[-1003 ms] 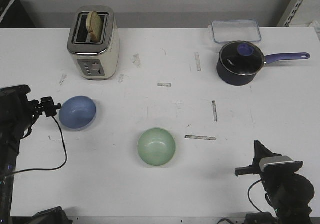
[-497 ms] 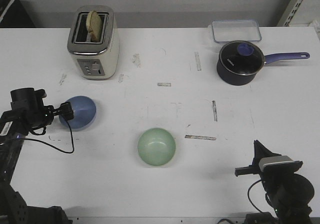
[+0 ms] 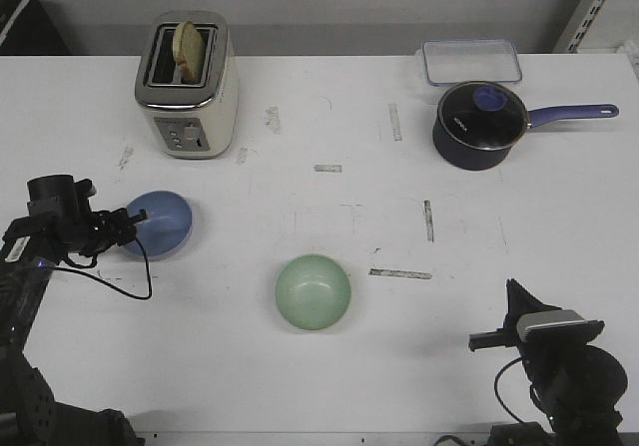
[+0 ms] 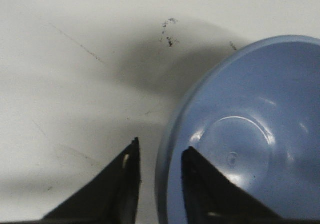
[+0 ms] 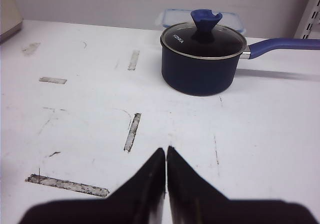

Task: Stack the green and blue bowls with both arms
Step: 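Grip the blue bowl rim with the left gripper, then lift the blue bowl with the left gripper over the green bowl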

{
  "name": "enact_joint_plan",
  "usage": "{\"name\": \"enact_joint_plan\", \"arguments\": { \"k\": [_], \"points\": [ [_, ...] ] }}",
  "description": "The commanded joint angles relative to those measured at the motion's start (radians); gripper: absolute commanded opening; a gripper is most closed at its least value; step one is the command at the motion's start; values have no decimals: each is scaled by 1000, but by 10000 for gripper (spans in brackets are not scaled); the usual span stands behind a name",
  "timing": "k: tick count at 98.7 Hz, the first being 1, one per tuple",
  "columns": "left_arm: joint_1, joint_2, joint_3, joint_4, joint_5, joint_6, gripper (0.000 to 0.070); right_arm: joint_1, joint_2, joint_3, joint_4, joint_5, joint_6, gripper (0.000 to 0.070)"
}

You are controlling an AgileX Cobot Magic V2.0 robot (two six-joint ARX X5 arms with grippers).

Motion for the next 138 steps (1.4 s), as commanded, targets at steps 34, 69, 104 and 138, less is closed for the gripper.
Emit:
{"name": "enact_joint_plan", "arguments": {
  "k": [34, 69, 104, 138],
  "points": [
    [-2, -6, 112, -3, 49, -63, 0, 2, 5, 0, 10, 0, -5, 0],
    [-230, -68, 404, -105, 166, -145, 0, 2, 5, 0, 10, 0, -5, 0],
    [-788, -88, 412, -252, 69, 19, 0, 2, 5, -1, 2, 0, -1, 0],
    [-920, 9, 400, -334, -19, 122, 0, 2, 5, -1, 2, 0, -1, 0]
  ]
}}
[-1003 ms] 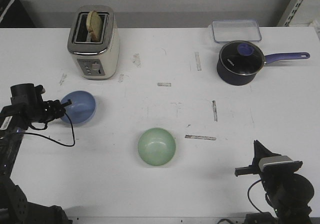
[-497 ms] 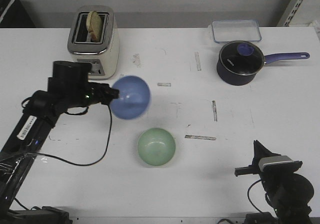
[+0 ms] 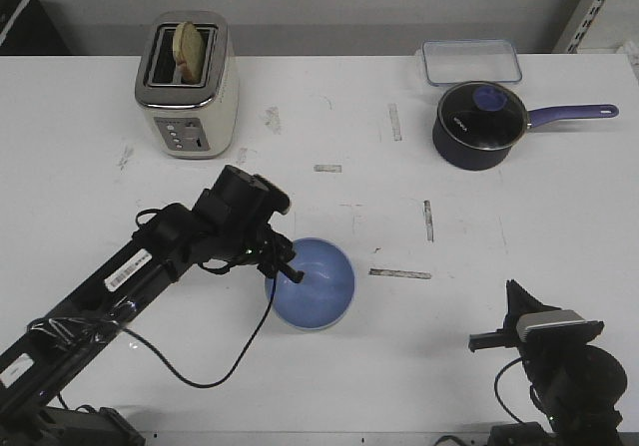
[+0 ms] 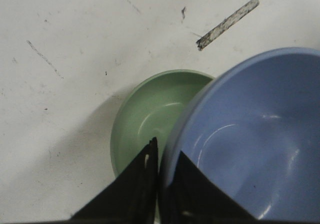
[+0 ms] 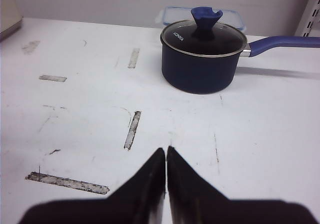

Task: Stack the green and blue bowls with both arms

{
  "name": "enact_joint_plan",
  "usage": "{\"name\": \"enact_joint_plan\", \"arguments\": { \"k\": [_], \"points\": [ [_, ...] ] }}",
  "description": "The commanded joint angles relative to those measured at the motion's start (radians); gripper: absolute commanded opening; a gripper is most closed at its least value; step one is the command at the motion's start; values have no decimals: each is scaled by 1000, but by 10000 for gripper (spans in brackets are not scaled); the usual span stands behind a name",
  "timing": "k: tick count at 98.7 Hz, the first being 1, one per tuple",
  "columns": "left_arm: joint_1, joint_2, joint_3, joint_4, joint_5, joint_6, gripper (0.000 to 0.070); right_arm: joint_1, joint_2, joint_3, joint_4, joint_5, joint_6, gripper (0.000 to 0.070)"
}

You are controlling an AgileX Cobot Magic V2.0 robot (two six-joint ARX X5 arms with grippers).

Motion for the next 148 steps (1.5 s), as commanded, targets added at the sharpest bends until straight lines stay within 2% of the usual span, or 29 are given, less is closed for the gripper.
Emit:
{"name": "enact_joint_plan", "arguments": {
  "k": [1, 27, 61, 70, 81, 88, 93, 103, 116, 135, 141, 147, 148],
  "points": [
    [-3, 39, 11, 11, 1, 30, 0, 2, 5, -1, 9, 0, -1, 0],
    [-3, 141, 11, 60, 3, 29, 0, 2, 5, -1, 9, 0, -1, 0],
    [-8, 178, 11, 15, 2, 31, 1, 2, 5, -1, 9, 0, -1, 0],
    [-8, 178, 11, 5, 2, 30, 21, 2, 5, -1, 9, 0, -1, 0],
    [-8, 178, 11, 5, 2, 29, 189, 2, 5, -1, 9, 0, -1, 0],
    [-9, 177, 12, 4, 2, 25, 354, 2, 5, -1, 9, 0, -1, 0],
    [-9, 177, 14, 0, 2, 19, 506, 2, 5, -1, 9, 0, -1, 0],
    [-9, 171, 23, -10, 2, 18, 698, 2, 5, -1, 9, 0, -1, 0],
    [-8, 154, 59, -30, -37, 29, 700, 2, 5, -1, 10, 0, -1, 0],
    [14, 80, 84, 6, -224, 99, 700, 2, 5, -1, 10, 0, -1, 0],
    [39, 47, 83, 24, -271, 119, 567, 2, 5, -1, 9, 0, -1, 0],
    [84, 7, 83, 45, -275, 127, 389, 2, 5, -1, 9, 0, -1, 0],
    [89, 4, 83, 47, -275, 127, 378, 2, 5, -1, 9, 0, -1, 0]
  ]
}}
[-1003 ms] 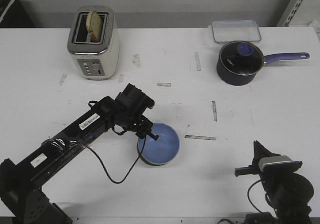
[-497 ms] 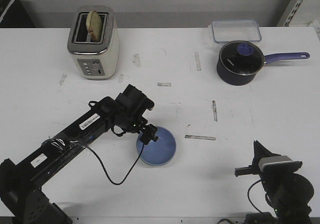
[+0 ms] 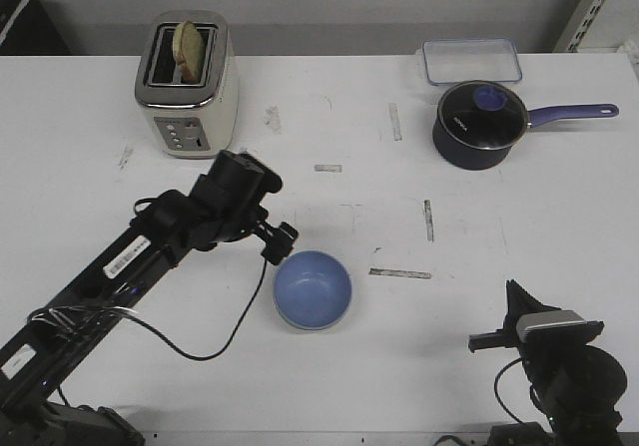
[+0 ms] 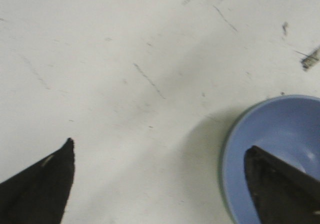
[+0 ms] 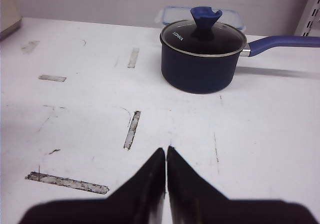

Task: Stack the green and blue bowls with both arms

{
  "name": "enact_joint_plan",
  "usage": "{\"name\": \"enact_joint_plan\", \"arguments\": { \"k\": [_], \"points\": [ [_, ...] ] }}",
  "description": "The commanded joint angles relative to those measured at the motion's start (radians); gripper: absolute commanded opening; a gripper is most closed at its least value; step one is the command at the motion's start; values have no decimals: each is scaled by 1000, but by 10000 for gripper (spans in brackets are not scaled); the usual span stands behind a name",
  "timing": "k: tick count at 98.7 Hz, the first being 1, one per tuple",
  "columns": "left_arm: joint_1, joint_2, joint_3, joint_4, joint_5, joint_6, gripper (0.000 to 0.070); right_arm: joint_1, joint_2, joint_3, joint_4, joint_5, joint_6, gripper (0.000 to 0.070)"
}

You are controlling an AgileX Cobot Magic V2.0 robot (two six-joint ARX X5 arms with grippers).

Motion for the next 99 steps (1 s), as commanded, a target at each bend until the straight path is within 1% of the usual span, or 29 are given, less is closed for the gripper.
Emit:
{"name": "enact_joint_plan", "arguments": {
  "k": [1, 8, 23, 28, 35, 45, 56, 77, 85, 99],
  "points": [
    [42, -21, 24, 18, -10, 30, 357, 2, 5, -1, 9, 0, -1, 0],
    [119, -77, 21, 32, -9, 25, 244, 2, 5, -1, 9, 0, -1, 0],
    [298, -200, -5, 56, -5, 17, 106, 2, 5, -1, 9, 0, -1, 0],
    [354, -238, -21, 61, -5, 7, 72, 2, 5, -1, 9, 0, -1, 0],
    [434, -303, -61, 79, -5, -7, 50, 2, 5, -1, 9, 0, -1, 0],
    [516, -408, -154, 125, -5, -23, 1, 2, 5, -1, 9, 0, -1, 0],
    [557, -555, -317, 211, -5, -29, 0, 2, 5, -1, 9, 0, -1, 0],
    [558, -836, -664, 396, -2, -37, 0, 2, 5, -1, 10, 0, -1, 0],
    [559, -938, -773, 441, -2, -61, 0, 2, 5, -1, 10, 0, -1, 0],
    [559, -1083, -904, 497, -10, -60, 0, 2, 5, -1, 10, 0, -1, 0]
  ]
}}
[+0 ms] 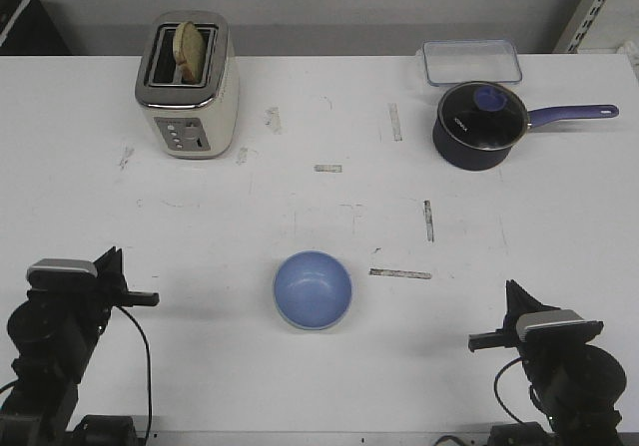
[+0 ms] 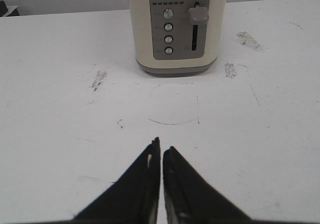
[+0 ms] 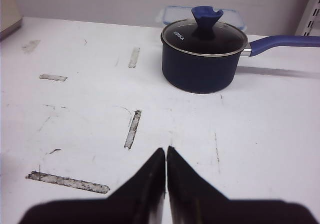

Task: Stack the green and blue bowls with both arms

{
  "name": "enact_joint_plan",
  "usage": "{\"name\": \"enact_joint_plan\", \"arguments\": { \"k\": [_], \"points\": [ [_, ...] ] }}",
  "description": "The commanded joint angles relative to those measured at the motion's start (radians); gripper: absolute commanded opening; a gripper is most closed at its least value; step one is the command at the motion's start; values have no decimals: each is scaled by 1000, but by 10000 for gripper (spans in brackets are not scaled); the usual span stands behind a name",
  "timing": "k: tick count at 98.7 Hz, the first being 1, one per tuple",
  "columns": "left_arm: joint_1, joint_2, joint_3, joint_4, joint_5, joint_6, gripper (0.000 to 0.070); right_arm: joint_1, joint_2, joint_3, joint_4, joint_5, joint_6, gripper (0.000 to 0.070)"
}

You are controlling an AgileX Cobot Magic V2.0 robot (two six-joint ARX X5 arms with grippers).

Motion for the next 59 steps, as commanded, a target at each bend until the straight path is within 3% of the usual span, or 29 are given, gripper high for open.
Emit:
{"name": "enact_joint_plan", "arguments": {
  "k": [1, 59],
  "points": [
    [1, -45, -26, 42, -6, -9, 0, 2, 5, 1, 11, 0, -1, 0],
    [1, -128, -85, 67, -5, -8, 1, 2, 3, 1, 18, 0, -2, 0]
  ]
}}
